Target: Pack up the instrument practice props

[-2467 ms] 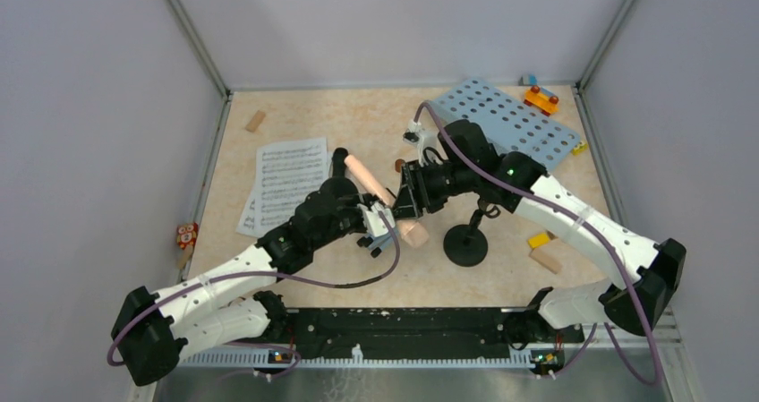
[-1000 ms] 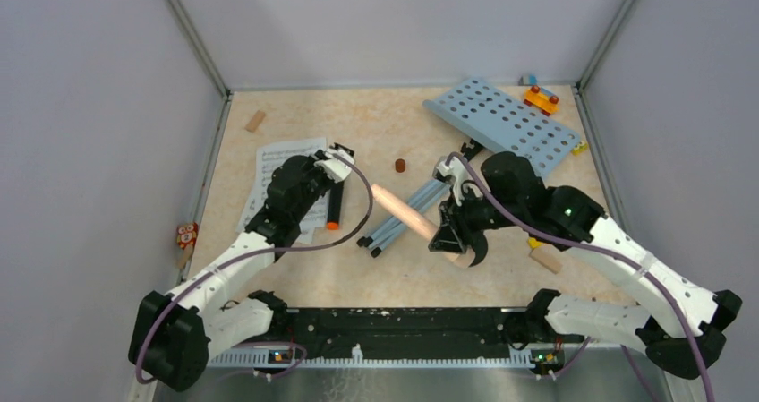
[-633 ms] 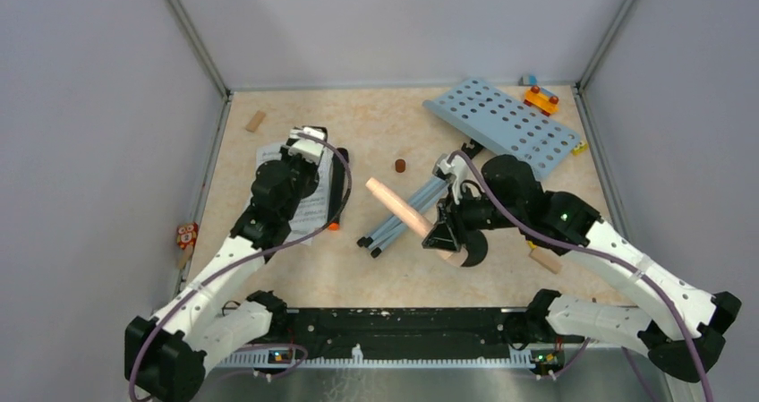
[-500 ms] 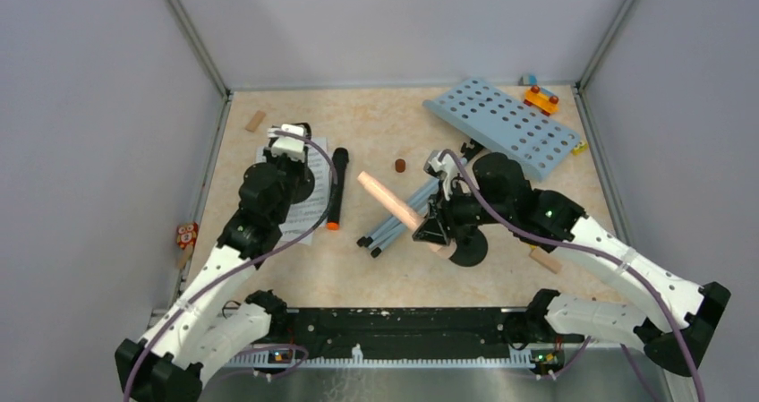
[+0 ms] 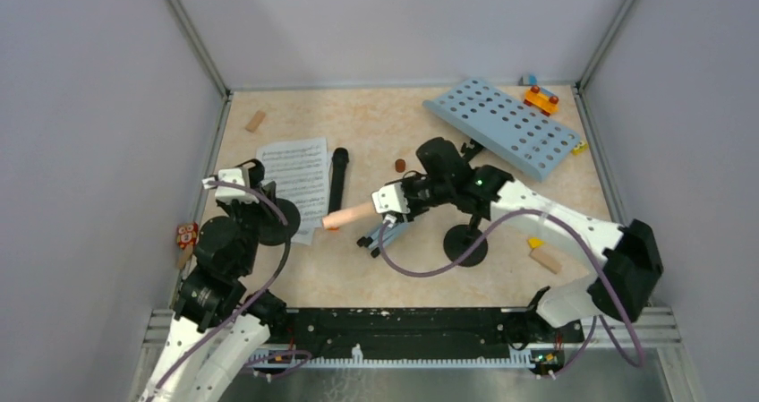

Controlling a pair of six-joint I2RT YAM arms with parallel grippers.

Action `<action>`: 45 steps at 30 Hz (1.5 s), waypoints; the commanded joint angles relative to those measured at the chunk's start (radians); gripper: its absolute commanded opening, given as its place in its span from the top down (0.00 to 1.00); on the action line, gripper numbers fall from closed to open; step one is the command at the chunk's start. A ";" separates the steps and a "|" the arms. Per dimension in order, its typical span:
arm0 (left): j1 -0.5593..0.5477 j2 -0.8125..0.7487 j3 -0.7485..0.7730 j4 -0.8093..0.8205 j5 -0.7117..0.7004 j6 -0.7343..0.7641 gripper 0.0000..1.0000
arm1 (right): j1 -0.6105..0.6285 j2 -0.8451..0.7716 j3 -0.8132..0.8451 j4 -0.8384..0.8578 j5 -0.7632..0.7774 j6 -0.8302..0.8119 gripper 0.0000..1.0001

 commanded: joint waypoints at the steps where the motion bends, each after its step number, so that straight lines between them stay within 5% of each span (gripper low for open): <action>1: 0.002 -0.075 -0.033 -0.010 -0.013 -0.056 1.00 | -0.004 0.187 0.259 -0.243 0.008 -0.614 1.00; 6: 0.002 -0.112 -0.063 -0.013 -0.013 -0.063 1.00 | -0.018 0.437 0.544 -0.513 0.170 -0.913 1.00; 11: 0.002 -0.103 -0.068 -0.008 -0.025 -0.059 1.00 | -0.019 0.632 0.647 -0.531 0.328 -1.053 1.00; 26: 0.002 -0.105 -0.081 -0.001 -0.038 -0.045 1.00 | -0.048 0.901 0.684 -0.233 0.385 -1.195 0.99; 34: 0.002 -0.101 -0.087 0.002 -0.042 -0.037 1.00 | -0.061 0.950 0.704 -0.223 0.326 -1.156 0.65; 37: 0.002 -0.101 -0.089 0.002 -0.040 -0.034 1.00 | -0.061 0.940 0.703 -0.213 0.317 -1.150 0.43; 45: 0.002 -0.100 -0.090 0.003 -0.044 -0.031 1.00 | -0.059 0.837 0.690 -0.195 0.277 -1.131 0.29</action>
